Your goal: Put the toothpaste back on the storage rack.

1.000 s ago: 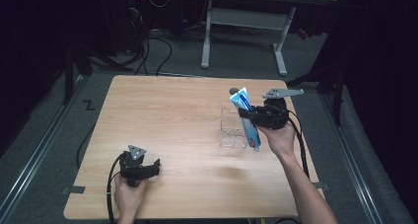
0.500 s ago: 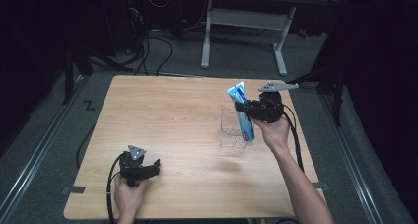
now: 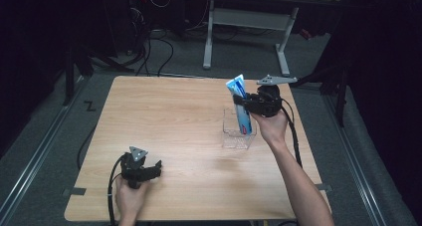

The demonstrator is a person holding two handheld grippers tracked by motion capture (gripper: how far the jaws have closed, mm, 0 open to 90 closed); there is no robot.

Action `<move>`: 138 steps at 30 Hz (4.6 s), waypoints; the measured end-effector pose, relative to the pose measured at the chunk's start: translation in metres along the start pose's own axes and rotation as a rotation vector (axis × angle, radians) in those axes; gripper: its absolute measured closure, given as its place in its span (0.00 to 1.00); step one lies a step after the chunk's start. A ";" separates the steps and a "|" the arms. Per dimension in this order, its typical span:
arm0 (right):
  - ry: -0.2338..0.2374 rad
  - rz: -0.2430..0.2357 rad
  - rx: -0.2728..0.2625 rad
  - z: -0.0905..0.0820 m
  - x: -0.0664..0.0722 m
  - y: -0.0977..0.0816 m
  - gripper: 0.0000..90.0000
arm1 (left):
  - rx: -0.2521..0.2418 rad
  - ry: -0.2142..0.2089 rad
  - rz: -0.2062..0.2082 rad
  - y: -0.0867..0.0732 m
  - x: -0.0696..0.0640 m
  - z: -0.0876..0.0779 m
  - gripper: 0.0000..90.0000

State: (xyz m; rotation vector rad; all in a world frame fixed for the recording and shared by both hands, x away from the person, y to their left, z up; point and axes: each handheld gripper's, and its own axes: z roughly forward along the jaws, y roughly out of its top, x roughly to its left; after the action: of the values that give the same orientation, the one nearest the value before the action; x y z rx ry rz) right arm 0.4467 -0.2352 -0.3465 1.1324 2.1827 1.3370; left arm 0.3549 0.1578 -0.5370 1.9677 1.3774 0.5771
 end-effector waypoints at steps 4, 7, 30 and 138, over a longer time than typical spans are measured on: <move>-0.011 0.001 -0.008 0.005 -0.001 0.001 0.77 | 0.000 0.000 0.000 0.000 0.000 0.000 0.17; -0.022 0.005 -0.004 0.008 -0.003 0.000 0.77 | 0.000 0.000 0.000 0.000 0.000 0.000 0.17; -0.129 0.024 0.044 0.023 -0.025 -0.021 0.76 | 0.000 -0.001 0.002 0.000 0.000 0.000 0.17; -0.251 0.018 0.078 -0.001 -0.041 -0.067 0.54 | 0.000 -0.001 0.001 0.000 0.000 0.000 0.17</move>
State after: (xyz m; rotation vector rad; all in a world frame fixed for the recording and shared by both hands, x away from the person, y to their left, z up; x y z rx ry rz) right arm 0.4418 -0.2833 -0.4083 1.2764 2.0607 1.0602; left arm 0.3548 0.1574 -0.5370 1.9679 1.3763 0.5768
